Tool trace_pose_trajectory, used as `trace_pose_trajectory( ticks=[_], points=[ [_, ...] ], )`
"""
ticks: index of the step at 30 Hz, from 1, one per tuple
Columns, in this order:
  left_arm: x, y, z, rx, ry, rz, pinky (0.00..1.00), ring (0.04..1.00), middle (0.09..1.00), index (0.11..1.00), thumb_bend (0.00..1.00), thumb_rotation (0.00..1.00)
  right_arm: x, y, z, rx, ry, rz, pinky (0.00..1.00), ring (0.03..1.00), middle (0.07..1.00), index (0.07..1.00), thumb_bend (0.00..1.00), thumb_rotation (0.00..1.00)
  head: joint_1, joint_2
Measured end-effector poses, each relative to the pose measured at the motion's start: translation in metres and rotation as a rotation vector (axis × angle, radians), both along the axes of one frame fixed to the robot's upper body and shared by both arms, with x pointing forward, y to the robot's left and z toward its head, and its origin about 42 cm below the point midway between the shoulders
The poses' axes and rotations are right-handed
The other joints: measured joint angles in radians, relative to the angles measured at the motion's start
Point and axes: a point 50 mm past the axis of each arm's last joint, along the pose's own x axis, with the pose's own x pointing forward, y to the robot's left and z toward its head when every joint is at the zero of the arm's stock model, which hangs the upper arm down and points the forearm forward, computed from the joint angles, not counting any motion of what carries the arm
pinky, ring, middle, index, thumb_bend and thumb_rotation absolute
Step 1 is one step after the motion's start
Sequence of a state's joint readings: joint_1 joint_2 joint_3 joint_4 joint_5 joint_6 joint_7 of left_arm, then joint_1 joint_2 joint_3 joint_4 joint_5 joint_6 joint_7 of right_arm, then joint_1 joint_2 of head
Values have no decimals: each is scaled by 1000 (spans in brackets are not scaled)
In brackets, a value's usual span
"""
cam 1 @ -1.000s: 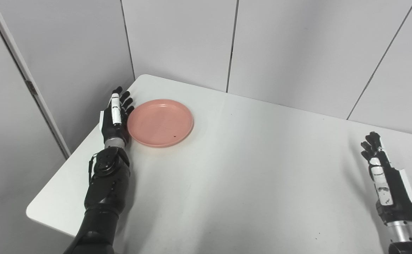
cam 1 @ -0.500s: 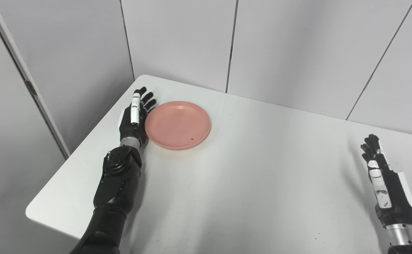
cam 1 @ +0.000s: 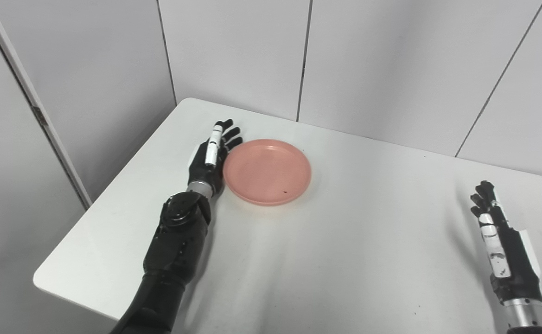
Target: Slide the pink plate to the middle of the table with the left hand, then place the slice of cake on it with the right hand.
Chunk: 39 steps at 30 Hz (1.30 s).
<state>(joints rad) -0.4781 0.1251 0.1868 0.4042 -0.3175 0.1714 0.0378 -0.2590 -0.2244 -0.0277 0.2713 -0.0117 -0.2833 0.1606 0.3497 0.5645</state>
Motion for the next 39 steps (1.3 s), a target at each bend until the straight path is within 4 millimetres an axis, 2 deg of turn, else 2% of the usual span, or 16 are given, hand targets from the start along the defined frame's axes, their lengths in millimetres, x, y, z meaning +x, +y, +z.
trace_pose_trajectory(
  ticks=[5, 8, 14, 23, 28, 34, 39],
  points=[
    [-5, -25, 0, 36, 2, -90, 846, 864, 875, 867, 384, 1000, -11, 8, -1, -6, 21, 1, 946, 946, 968, 976, 329, 1000, -17, 6],
    [-6, -39, 0, 41, 10, -131, 852, 862, 868, 863, 381, 1000, -13, 13, -1, -17, 23, -5, 931, 938, 962, 973, 305, 1000, -52, 15],
    [-14, -73, -1, 82, 3, -238, 847, 855, 863, 863, 388, 1000, -17, 17, 1, -33, 27, -7, 925, 939, 964, 973, 337, 1000, -71, 21],
    [-34, -119, -4, 54, -1, -406, 905, 914, 920, 908, 371, 1000, -21, 29, 1, -34, 44, -19, 922, 936, 961, 965, 323, 1000, -124, 35],
    [-45, -129, -5, 36, -10, -463, 925, 924, 929, 911, 341, 1000, -22, 32, 1, -37, 39, -34, 915, 931, 960, 965, 317, 1000, -193, 51],
    [-57, -134, -6, 33, -12, -521, 938, 932, 937, 921, 344, 1000, -22, 44, 1, -39, 40, -27, 918, 949, 973, 972, 316, 1000, -233, 61],
    [-60, -137, -8, 35, -13, -547, 930, 928, 934, 929, 346, 1000, -23, 46, 1, -54, 43, -27, 919, 950, 974, 973, 308, 1000, -265, 67]
  ],
)
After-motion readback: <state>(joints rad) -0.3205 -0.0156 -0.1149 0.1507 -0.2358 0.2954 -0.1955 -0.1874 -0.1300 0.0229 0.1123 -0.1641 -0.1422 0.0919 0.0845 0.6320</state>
